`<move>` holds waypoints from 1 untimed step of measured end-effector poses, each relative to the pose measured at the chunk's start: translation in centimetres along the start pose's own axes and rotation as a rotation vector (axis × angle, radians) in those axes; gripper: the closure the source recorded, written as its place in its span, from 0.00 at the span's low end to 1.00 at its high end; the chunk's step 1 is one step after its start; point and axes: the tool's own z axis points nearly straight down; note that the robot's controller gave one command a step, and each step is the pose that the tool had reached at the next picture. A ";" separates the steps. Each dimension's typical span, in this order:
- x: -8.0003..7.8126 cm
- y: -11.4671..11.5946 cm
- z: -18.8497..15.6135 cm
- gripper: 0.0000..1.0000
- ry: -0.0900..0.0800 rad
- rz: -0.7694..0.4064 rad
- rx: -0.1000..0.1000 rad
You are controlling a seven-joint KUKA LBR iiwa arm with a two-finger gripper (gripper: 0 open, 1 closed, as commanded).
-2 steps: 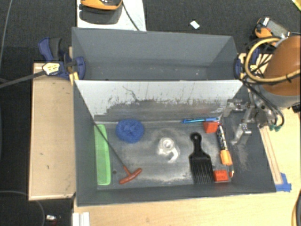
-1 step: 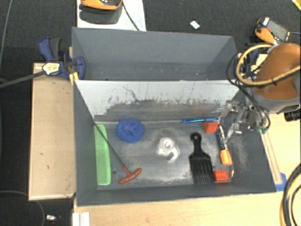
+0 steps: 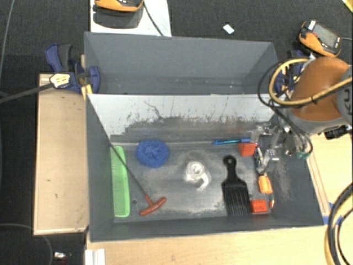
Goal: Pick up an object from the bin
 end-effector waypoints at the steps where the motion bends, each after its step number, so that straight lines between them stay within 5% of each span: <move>1: -0.4 -0.7 0.5 0.00 -0.004 -0.026 0.000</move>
Offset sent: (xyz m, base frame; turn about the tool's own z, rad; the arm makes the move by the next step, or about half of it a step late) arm -0.0015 0.0221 -0.0560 0.4280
